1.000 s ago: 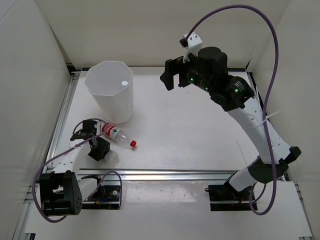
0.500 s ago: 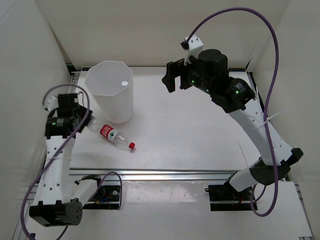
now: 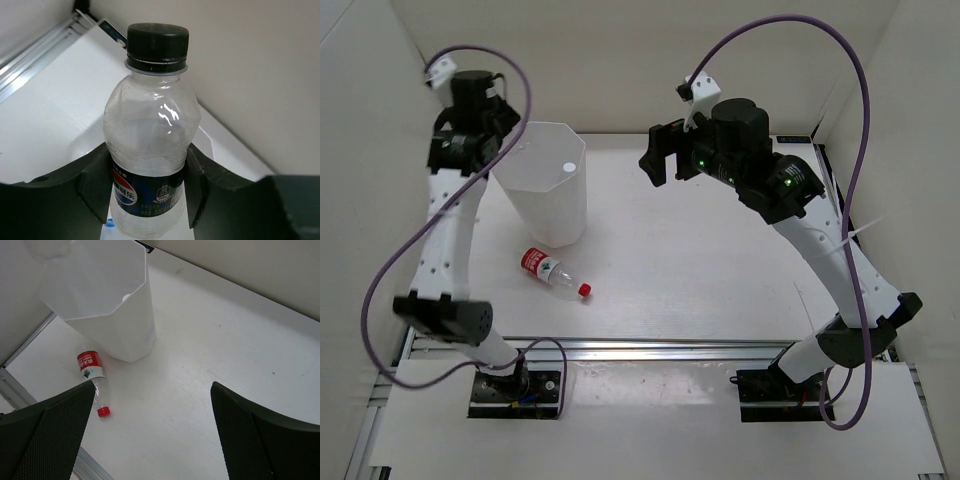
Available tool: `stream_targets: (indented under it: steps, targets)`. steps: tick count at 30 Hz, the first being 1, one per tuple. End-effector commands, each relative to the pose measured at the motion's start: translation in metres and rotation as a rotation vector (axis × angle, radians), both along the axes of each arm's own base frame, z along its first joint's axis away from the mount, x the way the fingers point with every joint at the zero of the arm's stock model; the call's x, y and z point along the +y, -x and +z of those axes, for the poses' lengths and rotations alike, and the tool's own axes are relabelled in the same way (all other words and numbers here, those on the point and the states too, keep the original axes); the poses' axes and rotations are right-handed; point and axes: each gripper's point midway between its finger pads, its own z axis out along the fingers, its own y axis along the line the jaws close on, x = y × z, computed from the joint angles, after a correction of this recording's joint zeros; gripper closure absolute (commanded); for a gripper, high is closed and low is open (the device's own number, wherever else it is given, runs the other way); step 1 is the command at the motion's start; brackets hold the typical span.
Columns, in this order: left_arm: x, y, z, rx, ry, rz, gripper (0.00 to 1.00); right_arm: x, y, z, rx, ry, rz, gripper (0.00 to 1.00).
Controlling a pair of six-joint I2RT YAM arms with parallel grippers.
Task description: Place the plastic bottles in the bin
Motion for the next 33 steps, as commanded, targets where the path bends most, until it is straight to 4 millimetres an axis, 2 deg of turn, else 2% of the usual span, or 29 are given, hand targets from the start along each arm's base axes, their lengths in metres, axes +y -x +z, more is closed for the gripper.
stream_targets:
  steps: [1, 2, 3, 4, 5, 6, 7, 8, 9, 10, 11, 12, 13, 14, 15, 16, 17, 18, 19, 20, 21, 22, 23, 24, 26, 28, 33]
  targets:
    - [-0.031, -0.013, 0.025, -0.032, -0.108, -0.095, 0.40, -0.001, -0.003, 0.004, -0.016, -0.011, -0.011, 0.00]
    - [-0.037, -0.011, 0.023, -0.024, -0.118, -0.095, 0.26, -0.006, -0.004, 0.008, -0.034, -0.006, -0.030, 0.00]
    - [-0.037, -0.005, 0.022, -0.019, -0.124, -0.089, 0.01, -0.007, -0.005, 0.004, -0.034, 0.010, -0.036, 0.00]
    - [-0.029, 0.014, 0.031, -0.035, -0.127, -0.072, 0.00, -0.011, -0.005, 0.007, -0.043, 0.006, -0.048, 0.00]
    - [-0.026, 0.030, 0.028, -0.019, -0.127, -0.057, 0.00, -0.014, -0.005, 0.005, -0.037, 0.017, -0.059, 0.00]
    - [-0.012, 0.045, 0.016, 0.017, -0.143, 0.011, 0.00, -0.015, -0.006, 0.005, -0.039, 0.019, -0.070, 0.00]
    - [-0.002, 0.063, 0.015, 0.018, -0.140, 0.055, 0.00, -0.020, -0.009, 0.002, -0.029, 0.029, -0.083, 0.00]
    - [0.011, 0.101, 0.032, -0.065, -0.057, 0.120, 0.00, -0.028, -0.009, 0.004, -0.031, 0.028, -0.099, 0.00]
    - [0.022, 0.125, 0.004, 0.010, -0.037, 0.171, 0.00, -0.028, -0.010, -0.001, -0.022, 0.036, -0.098, 0.00]
    - [0.023, 0.141, -0.003, -0.013, 0.034, 0.192, 0.00, -0.034, -0.010, 0.000, -0.022, 0.032, -0.105, 0.00]
    - [0.028, 0.175, 0.004, -0.085, 0.087, 0.183, 0.00, -0.036, -0.013, -0.006, -0.001, 0.028, -0.110, 0.00]
    - [0.014, 0.184, -0.008, -0.082, 0.130, 0.096, 0.00, -0.035, -0.013, -0.006, 0.006, 0.020, -0.113, 0.00]
    - [0.006, 0.183, -0.043, -0.036, 0.141, 0.054, 0.00, -0.037, -0.014, -0.006, 0.009, 0.016, -0.109, 0.00]
    - [0.001, 0.202, -0.050, -0.077, 0.216, 0.034, 0.00, -0.039, -0.016, -0.006, 0.015, 0.009, -0.121, 0.00]
    - [-0.014, 0.204, -0.103, 0.039, 0.258, -0.018, 0.00, -0.033, -0.016, -0.010, 0.035, 0.005, -0.098, 0.00]
    - [-0.022, 0.203, -0.114, 0.020, 0.295, -0.052, 0.00, -0.032, -0.015, -0.010, 0.037, 0.002, -0.087, 0.00]
    - [-0.029, 0.210, -0.123, -0.016, 0.323, -0.098, 0.00, -0.028, -0.016, -0.010, 0.039, 0.000, -0.077, 0.00]
    - [-0.038, 0.211, -0.140, -0.003, 0.360, -0.134, 0.00, -0.026, -0.018, -0.014, 0.053, -0.002, -0.080, 0.00]
    - [-0.039, 0.212, -0.186, 0.074, 0.378, -0.104, 0.00, -0.024, -0.016, -0.014, 0.063, -0.014, -0.071, 0.00]
    - [-0.042, 0.216, -0.196, 0.042, 0.490, -0.061, 0.00, -0.021, -0.017, -0.017, 0.073, -0.010, -0.061, 0.00]
    - [-0.045, 0.217, -0.230, 0.089, 0.535, -0.032, 0.00, -0.019, -0.015, -0.017, 0.082, -0.021, -0.051, 0.00]
    - [-0.050, 0.214, -0.238, 0.070, 0.579, -0.041, 0.00, -0.017, -0.017, -0.021, 0.089, -0.015, -0.052, 0.00]
    - [-0.055, 0.207, -0.235, 0.004, 0.646, -0.047, 0.00, -0.020, -0.019, -0.021, 0.089, -0.015, -0.061, 0.00]
    - [-0.055, 0.206, -0.260, 0.044, 0.638, -0.033, 0.00, -0.020, -0.019, -0.021, 0.096, -0.023, -0.064, 0.00]
    - [-0.049, 0.205, -0.272, 0.056, 0.601, -0.008, 0.00, -0.018, -0.018, -0.021, 0.104, -0.031, -0.058, 0.00]
    - [-0.048, 0.203, -0.295, 0.108, 0.577, 0.012, 0.00, -0.016, -0.016, -0.020, 0.114, -0.042, -0.049, 0.00]
    - [-0.050, 0.196, -0.311, 0.115, 0.576, 0.013, 0.00, -0.017, -0.015, -0.023, 0.115, -0.029, -0.044, 0.00]
